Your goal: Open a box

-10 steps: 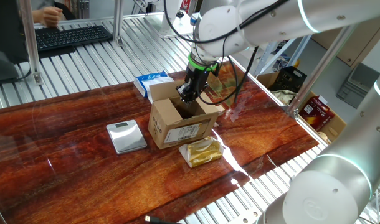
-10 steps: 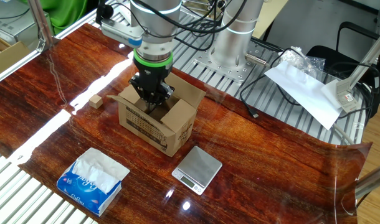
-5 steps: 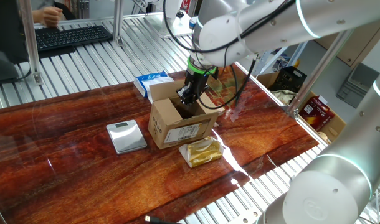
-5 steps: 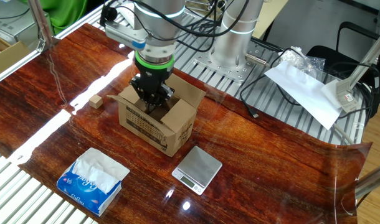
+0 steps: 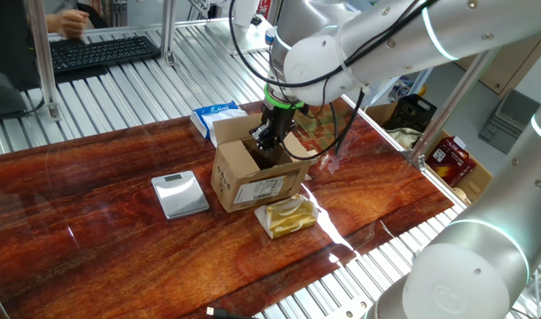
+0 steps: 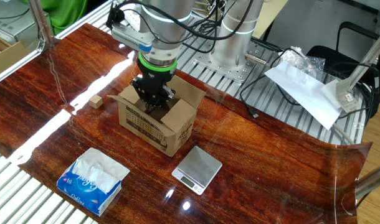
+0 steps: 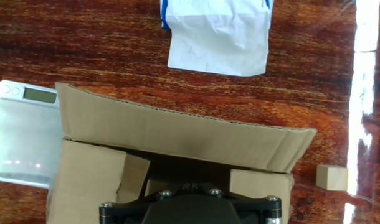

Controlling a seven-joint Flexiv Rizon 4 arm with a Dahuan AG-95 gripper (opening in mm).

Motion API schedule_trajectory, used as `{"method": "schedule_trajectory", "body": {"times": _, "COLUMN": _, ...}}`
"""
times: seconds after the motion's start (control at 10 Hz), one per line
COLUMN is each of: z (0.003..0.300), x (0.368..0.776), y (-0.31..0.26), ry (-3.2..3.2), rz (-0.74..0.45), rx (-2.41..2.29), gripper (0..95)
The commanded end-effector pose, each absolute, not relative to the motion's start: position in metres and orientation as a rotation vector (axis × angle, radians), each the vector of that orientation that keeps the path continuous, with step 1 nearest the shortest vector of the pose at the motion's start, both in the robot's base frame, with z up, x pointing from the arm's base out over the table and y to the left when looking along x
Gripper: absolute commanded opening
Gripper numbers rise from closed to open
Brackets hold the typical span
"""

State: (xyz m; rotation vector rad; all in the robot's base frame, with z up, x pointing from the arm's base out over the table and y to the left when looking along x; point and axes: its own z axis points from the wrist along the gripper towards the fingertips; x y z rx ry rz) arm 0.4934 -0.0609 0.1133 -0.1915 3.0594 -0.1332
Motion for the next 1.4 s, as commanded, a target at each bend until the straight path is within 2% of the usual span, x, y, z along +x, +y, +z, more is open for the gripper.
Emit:
{"method": "schedule_trajectory", "body": {"times": 0.1, "z": 0.1129, "x": 0.4936, "y": -0.062, "ry": 3.055, "rz": -0.152, "rx": -0.18, "gripper": 0.0}}
{"method": "schedule_trajectory", "body": {"times": 0.7, "z": 0.1102, "x": 0.4932, "y": -0.0625, "ry": 3.071, "rz": -0.067, "rx": -0.14, "gripper": 0.0}}
{"method": "schedule_trajectory", "body": {"times": 1.4, "z": 0.1102, "x": 0.4932, "y": -0.0625, "ry": 3.089, "rz": -0.064, "rx": 0.11, "gripper": 0.0}}
